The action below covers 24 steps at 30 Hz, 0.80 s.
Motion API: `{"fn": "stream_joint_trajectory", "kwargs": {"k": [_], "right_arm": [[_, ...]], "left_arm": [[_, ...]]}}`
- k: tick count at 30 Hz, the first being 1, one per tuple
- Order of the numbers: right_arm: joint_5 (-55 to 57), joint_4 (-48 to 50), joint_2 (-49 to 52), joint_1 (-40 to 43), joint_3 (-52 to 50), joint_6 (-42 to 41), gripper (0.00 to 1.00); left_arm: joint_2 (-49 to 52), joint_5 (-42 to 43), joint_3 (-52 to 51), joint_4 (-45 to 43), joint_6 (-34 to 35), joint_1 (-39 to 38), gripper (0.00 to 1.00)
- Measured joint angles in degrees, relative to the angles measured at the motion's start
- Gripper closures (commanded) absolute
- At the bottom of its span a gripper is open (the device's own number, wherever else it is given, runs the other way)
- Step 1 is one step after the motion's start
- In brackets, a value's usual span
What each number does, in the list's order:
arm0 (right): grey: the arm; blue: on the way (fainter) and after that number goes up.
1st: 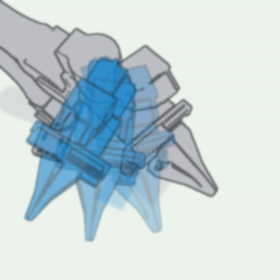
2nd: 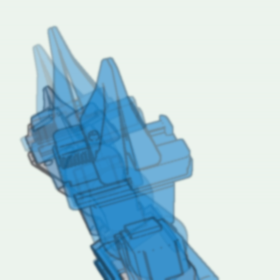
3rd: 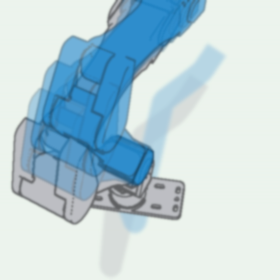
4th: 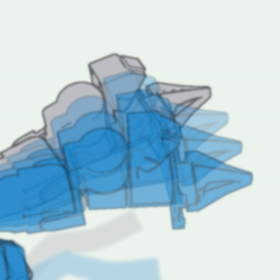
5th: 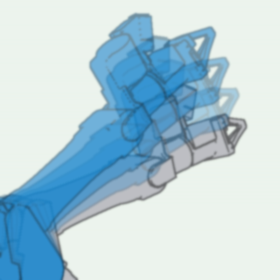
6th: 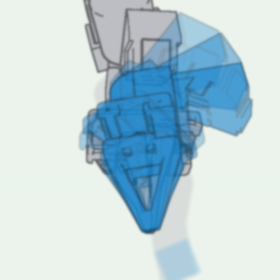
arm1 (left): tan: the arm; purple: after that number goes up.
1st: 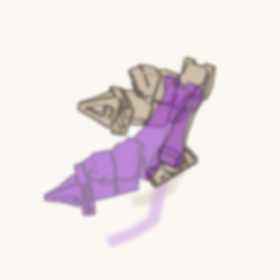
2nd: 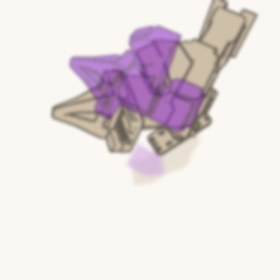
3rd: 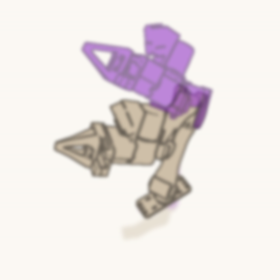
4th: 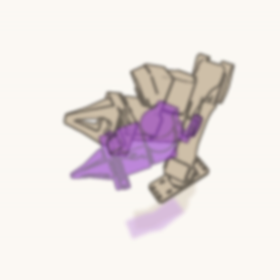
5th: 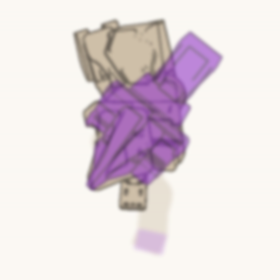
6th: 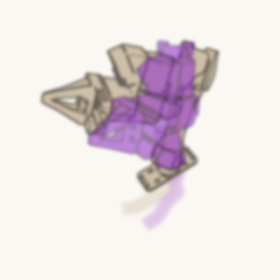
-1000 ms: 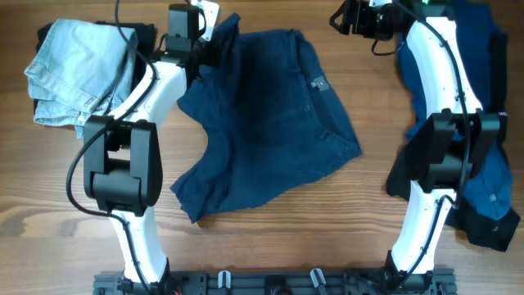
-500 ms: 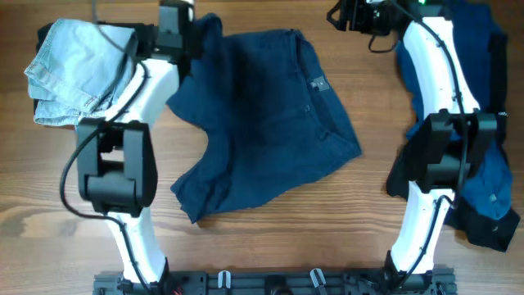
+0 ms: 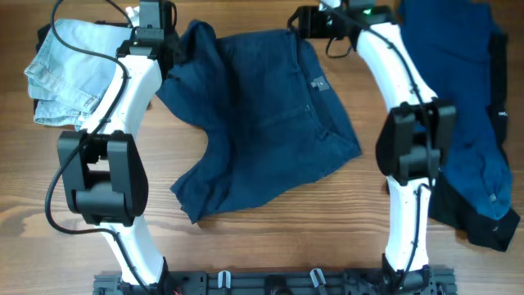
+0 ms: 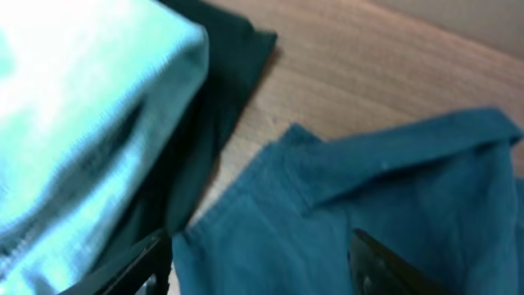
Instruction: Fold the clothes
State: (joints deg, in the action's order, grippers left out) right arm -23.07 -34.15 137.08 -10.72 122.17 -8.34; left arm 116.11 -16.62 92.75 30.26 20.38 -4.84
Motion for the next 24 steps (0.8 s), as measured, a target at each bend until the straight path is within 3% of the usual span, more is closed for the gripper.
{"fn": "stream_joint_trajectory", "kwargs": {"k": [4, 18, 24], "right_arm": [[0.0, 1.4, 3.9, -0.4, 0.0, -2.6, 0.41], [0.0, 10.1, 9.4, -1.4, 0.0, -8.0, 0.44], [0.9, 13.5, 11.7, -3.1, 0.0, -10.1, 0.63]], "left_arm": [[0.0, 2.1, 0.0, 1.0, 1.2, 0.0, 0.32], [0.0, 4.0, 0.0, 2.4, 1.8, 0.0, 0.32], [0.0, 4.1, 0.0, 3.2, 1.9, 0.0, 0.32]]}}
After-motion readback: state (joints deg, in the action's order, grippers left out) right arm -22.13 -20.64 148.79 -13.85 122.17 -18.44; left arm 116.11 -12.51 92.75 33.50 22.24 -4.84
